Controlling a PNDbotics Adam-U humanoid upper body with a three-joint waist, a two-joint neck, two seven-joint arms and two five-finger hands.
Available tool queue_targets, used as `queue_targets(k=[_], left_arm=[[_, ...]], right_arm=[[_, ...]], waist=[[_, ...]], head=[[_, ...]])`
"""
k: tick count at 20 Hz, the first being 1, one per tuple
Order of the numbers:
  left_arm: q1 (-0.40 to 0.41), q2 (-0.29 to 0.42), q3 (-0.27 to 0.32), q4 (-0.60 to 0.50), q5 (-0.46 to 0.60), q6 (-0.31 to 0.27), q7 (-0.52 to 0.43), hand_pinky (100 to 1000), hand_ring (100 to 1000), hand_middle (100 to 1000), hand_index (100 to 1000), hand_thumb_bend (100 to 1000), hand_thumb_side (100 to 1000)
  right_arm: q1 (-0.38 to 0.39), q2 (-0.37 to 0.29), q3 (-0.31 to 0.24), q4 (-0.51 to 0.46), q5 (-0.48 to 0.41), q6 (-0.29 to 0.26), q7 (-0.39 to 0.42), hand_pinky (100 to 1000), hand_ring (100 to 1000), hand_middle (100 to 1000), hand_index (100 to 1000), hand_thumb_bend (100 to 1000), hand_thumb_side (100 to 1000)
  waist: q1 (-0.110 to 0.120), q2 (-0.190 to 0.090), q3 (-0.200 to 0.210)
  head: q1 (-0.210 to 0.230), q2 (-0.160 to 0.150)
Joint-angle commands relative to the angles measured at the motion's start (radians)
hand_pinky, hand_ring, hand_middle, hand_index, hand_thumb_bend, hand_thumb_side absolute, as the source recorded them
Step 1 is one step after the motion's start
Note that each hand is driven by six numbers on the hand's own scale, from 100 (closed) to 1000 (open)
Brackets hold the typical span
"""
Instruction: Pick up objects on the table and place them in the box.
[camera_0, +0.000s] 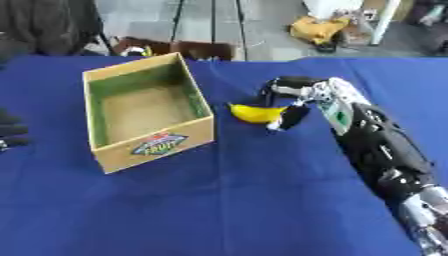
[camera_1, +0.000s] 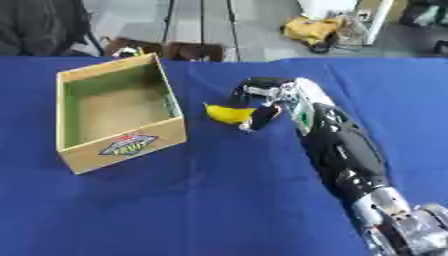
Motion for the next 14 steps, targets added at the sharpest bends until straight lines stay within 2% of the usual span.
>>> queue_targets(k=[1,7,11,14], left_arm=[[-0.007,0.020,0.005,-0.016,-0.001,-0.001,0.003,646,676,659,792,490,866],[-0.004,0.019,0.006,-0.015,-0.001,-0.001,0.004,645,676,659,792,490,866],[0.000,0.019,0.007,-0.014,-0.001,-0.001,0.004,645,676,659,791,490,867],[0.001,0.018,0.007,-0.014,-0.002,-0.001,0.005,645,676,659,791,490,866]], right_arm=[[-0.021,-0.022,-0.003,-0.018,0.000,-0.001,-0.007,762,725,750,812,317,326],[-0.019,-0.037,-0.021,-0.095,-0.048,-0.010,-0.048,774,761,782,833,371,390],[-0.009,-0.061,-0.021,-0.170,-0.106,-0.013,-0.091,772,755,776,825,372,398],[0.000,-0.066,-0.011,-0.180,-0.116,-0.003,-0.082,771,748,770,823,368,389]], waist=[[0.004,-0.017,-0.001],[0.002,-0.019,-0.003],[0.000,-0.023,-0.006],[-0.001,-0.024,-0.007]], head=[[-0.002,-0.004],[0.000,-0.002],[0.004,-0.002],[0.003,-0.004]])
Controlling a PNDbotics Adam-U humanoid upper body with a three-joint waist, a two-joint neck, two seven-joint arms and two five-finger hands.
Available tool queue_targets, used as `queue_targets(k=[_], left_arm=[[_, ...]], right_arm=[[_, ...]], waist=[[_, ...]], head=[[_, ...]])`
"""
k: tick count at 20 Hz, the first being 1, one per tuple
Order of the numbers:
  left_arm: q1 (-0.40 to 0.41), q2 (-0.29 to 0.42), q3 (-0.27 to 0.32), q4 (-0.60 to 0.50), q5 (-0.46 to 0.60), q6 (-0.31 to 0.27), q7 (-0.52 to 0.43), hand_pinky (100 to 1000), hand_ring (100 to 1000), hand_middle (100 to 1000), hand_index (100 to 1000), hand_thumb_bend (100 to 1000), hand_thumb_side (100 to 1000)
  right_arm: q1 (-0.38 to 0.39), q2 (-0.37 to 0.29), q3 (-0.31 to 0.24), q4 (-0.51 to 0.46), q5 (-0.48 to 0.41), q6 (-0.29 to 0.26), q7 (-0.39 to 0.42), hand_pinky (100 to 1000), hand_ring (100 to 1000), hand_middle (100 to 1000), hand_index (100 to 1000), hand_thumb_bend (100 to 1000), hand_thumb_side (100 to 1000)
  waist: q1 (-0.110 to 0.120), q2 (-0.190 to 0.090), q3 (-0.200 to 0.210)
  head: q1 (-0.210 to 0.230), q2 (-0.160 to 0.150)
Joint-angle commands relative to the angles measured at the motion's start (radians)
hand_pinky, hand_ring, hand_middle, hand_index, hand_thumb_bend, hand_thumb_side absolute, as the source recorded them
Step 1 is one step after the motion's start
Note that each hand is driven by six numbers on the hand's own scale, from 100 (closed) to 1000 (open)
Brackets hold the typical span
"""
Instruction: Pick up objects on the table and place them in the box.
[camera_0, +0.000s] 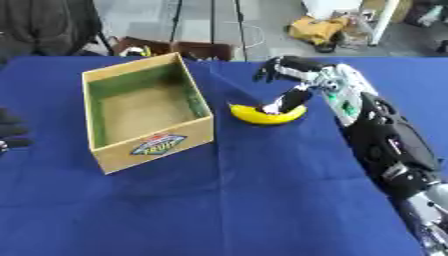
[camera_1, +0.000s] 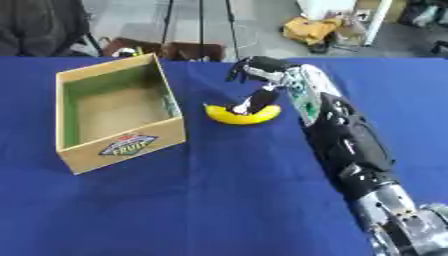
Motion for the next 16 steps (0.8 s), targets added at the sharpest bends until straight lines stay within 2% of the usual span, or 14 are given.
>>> queue_targets(k=[1,6,16], left_arm=[[-0.008,0.018,0.007,-0.014,-0.002,-0.001,0.003,645,676,659,791,490,866],[-0.011,0.019,0.008,-0.016,-0.002,-0.002,0.004,645,676,659,791,490,866],[-0.013,0.019,0.007,-0.016,-0.001,-0.001,0.003,645,676,660,792,490,866]], right_arm=[[-0.010,-0.028,0.004,-0.026,-0.015,0.010,0.006,770,747,769,822,366,387],[-0.001,-0.014,0.010,0.024,0.019,0.022,0.027,763,723,749,806,357,372],[0.008,0.012,0.005,0.114,0.076,0.024,-0.016,753,699,727,786,362,371]], waist=[[0.003,-0.018,-0.001],[0.008,-0.013,0.001],[0.008,-0.011,0.003]], head=[[0.001,-0.005],[-0.001,-0.003],[-0.002,-0.002]])
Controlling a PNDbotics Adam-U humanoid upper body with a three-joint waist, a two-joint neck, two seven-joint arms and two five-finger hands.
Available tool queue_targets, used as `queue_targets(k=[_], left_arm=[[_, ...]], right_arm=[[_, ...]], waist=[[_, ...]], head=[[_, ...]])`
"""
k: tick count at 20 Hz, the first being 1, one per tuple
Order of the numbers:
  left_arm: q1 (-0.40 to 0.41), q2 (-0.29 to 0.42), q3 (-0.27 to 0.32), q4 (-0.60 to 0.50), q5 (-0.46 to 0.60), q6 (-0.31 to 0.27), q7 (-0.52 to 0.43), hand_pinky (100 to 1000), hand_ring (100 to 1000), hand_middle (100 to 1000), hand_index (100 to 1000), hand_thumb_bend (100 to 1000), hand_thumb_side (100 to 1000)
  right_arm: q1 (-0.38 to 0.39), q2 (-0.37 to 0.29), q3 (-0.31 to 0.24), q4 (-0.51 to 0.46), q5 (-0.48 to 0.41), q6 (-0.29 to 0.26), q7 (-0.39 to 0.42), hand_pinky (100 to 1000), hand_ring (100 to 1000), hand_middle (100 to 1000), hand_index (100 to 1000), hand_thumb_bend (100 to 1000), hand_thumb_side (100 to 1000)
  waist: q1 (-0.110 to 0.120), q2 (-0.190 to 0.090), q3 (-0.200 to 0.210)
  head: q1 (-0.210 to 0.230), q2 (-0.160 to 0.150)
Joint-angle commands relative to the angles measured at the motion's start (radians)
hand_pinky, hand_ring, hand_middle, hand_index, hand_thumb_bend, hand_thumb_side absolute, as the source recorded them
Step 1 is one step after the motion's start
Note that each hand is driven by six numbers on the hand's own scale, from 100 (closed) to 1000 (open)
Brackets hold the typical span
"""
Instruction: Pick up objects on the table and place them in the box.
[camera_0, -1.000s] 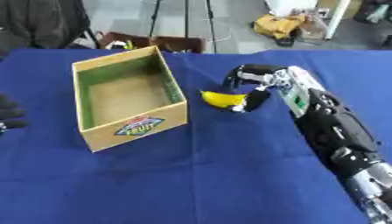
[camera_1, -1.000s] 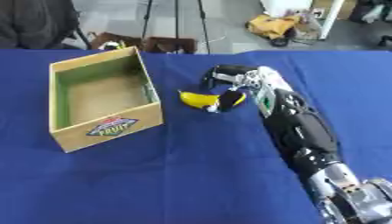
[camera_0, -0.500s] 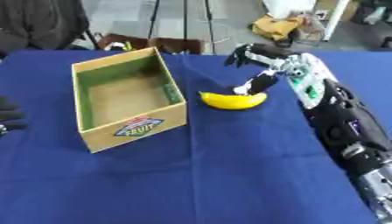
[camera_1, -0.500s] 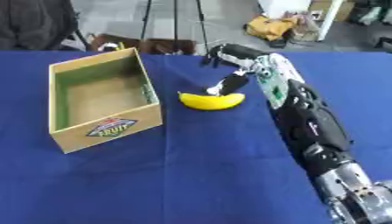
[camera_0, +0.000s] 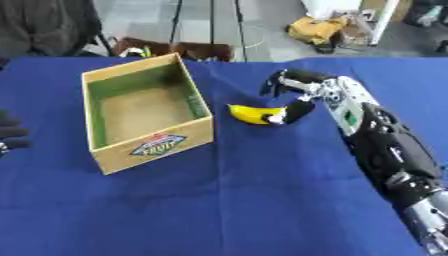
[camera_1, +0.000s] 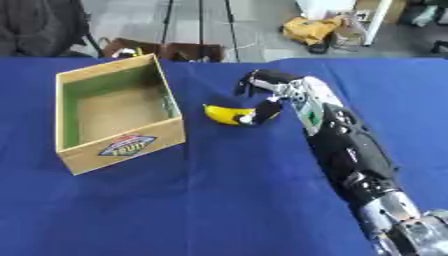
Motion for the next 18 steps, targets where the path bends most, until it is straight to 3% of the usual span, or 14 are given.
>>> queue_targets(k=[1,18], left_arm=[[-0.013,0.019,0.007,-0.016,-0.001,-0.001,0.002,645,676,660,792,490,866],[-0.013,0.018,0.006,-0.016,0.000,0.000,0.002,645,676,660,792,489,866]], right_arm=[[-0.015,-0.007,-0.006,0.004,0.017,-0.004,-0.013,753,698,726,785,361,370],[-0.011,0.011,0.000,0.029,0.055,-0.013,-0.013,747,675,701,761,333,364]], waist=[[0.004,-0.014,0.002],[0.004,-0.015,0.003]], head=[[-0.001,-0.003],[-0.004,-0.003]])
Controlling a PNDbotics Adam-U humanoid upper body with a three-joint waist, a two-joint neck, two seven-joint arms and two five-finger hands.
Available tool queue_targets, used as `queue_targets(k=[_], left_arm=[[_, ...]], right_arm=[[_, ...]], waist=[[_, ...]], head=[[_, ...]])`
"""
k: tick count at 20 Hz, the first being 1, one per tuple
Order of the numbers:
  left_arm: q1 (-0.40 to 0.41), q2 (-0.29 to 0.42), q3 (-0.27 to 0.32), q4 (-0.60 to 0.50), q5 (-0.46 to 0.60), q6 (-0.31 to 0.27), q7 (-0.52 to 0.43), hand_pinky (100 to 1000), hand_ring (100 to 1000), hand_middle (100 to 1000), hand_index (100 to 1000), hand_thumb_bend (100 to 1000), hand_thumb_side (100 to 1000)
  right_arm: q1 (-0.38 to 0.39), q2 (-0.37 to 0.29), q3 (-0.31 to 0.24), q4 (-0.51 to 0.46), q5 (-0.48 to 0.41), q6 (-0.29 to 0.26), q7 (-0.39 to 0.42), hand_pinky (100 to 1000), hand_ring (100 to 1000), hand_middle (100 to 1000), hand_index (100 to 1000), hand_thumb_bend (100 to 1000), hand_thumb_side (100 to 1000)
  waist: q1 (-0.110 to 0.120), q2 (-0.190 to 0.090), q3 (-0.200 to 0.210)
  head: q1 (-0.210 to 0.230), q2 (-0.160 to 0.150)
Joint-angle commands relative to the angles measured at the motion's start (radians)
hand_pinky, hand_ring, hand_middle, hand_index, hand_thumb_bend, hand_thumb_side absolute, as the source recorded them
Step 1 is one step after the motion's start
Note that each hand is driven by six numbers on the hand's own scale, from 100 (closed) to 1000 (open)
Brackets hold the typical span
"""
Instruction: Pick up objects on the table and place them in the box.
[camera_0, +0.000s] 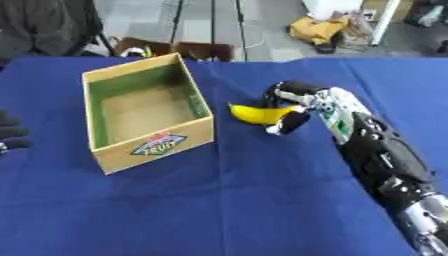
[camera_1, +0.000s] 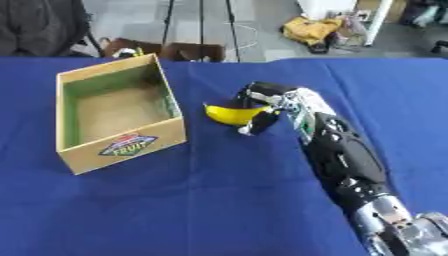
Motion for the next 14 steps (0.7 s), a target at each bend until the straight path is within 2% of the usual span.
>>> queue_targets(k=[1,6,14], left_arm=[[-0.013,0.018,0.006,-0.016,0.000,0.000,0.002,645,676,660,792,489,867],[-0.013,0.018,0.006,-0.016,0.000,0.000,0.002,645,677,660,792,489,867],[-0.012,0.017,0.006,-0.016,0.001,0.000,0.002,645,677,660,792,489,867]], right_arm=[[-0.018,-0.008,-0.001,-0.005,0.005,-0.002,-0.004,747,673,700,760,330,364],[-0.020,-0.007,-0.002,-0.005,0.004,0.000,-0.007,742,642,671,737,259,357],[-0.019,-0.006,-0.002,-0.005,0.004,0.005,-0.012,731,596,627,700,203,328]], waist=[[0.004,-0.015,0.000],[0.004,-0.015,-0.001],[0.004,-0.016,-0.001]], head=[[-0.003,-0.003],[-0.004,-0.003],[-0.004,-0.003]])
